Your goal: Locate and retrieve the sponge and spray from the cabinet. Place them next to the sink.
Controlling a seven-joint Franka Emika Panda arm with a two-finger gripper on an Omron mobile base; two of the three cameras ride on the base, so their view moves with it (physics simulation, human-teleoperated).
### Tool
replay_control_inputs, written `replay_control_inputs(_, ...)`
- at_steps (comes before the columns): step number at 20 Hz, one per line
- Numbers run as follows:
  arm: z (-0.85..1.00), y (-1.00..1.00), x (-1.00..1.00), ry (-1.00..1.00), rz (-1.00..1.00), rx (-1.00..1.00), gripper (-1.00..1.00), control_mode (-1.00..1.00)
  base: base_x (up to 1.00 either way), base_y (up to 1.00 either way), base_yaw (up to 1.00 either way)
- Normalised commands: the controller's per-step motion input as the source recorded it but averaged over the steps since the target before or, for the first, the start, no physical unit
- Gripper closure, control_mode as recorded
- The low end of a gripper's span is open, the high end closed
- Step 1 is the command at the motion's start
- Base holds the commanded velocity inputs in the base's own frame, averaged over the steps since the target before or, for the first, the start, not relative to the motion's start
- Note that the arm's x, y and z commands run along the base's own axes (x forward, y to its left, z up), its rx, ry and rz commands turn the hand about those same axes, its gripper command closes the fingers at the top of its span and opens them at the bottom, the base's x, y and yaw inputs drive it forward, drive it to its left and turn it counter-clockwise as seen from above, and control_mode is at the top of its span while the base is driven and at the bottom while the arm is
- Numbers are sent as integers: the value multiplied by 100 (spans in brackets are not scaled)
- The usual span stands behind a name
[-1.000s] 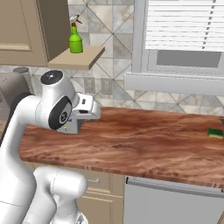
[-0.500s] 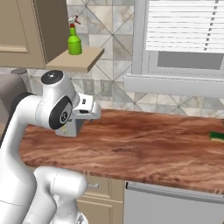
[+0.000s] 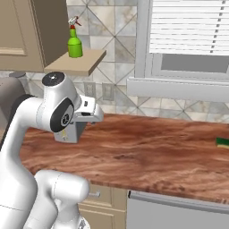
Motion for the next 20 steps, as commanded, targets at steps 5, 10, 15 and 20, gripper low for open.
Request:
replay_control_inputs(5,0,0,0,0,0,0,-100,100,37,17,0)
replay_control_inputs(10,0,0,0,0,0,0,-100,100,40,20,0)
replay_control_inputs(15,0,0,0,0,0,0,-100,100,1,0,0)
replay_control_inputs(20,0,0,0,0,0,0,-100,100,0,0,0)
